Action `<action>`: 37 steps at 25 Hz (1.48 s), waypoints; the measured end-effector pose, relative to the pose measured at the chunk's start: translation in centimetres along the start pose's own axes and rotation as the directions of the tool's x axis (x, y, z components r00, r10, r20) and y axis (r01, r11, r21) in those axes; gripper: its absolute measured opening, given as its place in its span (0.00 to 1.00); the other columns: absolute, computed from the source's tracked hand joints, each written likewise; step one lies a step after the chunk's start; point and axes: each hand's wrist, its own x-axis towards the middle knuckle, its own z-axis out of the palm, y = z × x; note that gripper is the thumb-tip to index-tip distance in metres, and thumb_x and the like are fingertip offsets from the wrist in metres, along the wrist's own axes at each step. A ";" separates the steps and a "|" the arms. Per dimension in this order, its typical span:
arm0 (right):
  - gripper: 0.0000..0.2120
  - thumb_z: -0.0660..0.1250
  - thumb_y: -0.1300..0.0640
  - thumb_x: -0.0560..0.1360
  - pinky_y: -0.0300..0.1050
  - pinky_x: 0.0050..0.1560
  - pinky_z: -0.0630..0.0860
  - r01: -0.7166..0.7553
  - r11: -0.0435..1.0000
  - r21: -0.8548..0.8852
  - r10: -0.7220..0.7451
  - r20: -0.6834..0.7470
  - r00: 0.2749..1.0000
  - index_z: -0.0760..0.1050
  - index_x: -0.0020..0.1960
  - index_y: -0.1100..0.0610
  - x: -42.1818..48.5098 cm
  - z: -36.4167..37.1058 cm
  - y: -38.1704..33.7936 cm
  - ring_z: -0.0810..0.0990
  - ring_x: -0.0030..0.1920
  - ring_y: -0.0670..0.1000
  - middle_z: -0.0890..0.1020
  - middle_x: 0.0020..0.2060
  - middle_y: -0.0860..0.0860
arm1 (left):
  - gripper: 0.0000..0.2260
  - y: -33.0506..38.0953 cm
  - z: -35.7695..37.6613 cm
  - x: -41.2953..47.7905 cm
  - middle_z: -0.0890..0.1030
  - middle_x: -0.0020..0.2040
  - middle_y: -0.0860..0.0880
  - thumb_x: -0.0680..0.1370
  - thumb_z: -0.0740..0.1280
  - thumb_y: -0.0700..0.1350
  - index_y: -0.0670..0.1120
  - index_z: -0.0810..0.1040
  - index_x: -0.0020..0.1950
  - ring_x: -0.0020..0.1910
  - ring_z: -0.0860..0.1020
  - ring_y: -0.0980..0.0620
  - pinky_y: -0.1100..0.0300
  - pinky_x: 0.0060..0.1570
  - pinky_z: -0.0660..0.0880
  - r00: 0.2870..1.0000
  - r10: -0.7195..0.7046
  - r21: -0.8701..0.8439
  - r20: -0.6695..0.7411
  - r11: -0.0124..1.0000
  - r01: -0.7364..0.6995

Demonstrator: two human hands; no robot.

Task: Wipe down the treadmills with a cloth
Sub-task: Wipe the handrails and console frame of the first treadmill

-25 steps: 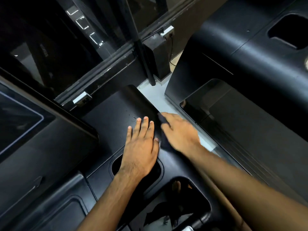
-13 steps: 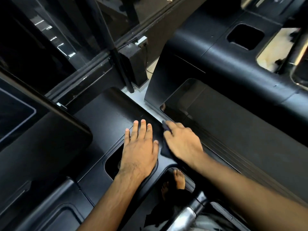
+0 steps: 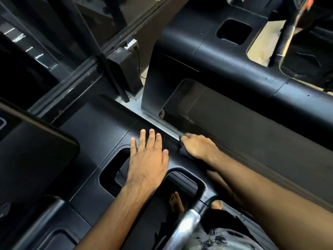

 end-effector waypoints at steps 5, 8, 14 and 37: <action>0.25 0.49 0.41 0.77 0.54 0.66 0.71 0.307 0.951 0.023 -0.299 -0.165 0.940 0.65 0.73 0.40 -2.4 1.8 -0.5 0.71 0.69 0.53 0.70 0.73 0.43 | 0.26 0.7 -0.3 0.0 0.48 0.80 0.47 0.83 0.47 0.53 0.46 0.50 0.80 0.79 0.42 0.47 0.45 0.76 0.43 1.000 0.007 0.008 0.000 1.000 -0.007; 0.22 0.50 0.43 0.78 0.56 0.63 0.71 0.020 0.996 0.087 -0.023 0.035 0.999 0.70 0.68 0.46 -0.5 -0.6 0.9 0.73 0.68 0.61 0.73 0.72 0.51 | 0.26 1.5 -0.2 -0.5 0.48 0.80 0.48 0.83 0.47 0.54 0.47 0.49 0.80 0.79 0.41 0.48 0.46 0.77 0.42 0.999 -0.006 0.005 0.037 1.000 0.006; 0.22 0.52 0.43 0.79 0.53 0.65 0.72 0.193 0.980 0.056 -0.193 -0.017 0.981 0.67 0.71 0.44 -1.9 0.1 2.6 0.73 0.68 0.56 0.72 0.72 0.46 | 0.26 3.8 0.4 -1.2 0.48 0.80 0.49 0.83 0.46 0.54 0.47 0.49 0.80 0.79 0.41 0.48 0.46 0.77 0.41 0.999 0.014 0.019 0.046 1.000 -0.015; 0.19 0.51 0.46 0.82 0.55 0.57 0.76 0.119 0.987 0.105 -0.112 -0.072 0.991 0.68 0.70 0.47 -7.3 0.9 9.8 0.77 0.61 0.59 0.76 0.65 0.51 | 0.28 10.6 2.1 -3.6 0.51 0.80 0.50 0.80 0.41 0.55 0.49 0.52 0.79 0.79 0.43 0.49 0.46 0.76 0.41 0.995 0.032 0.108 0.094 0.993 -0.042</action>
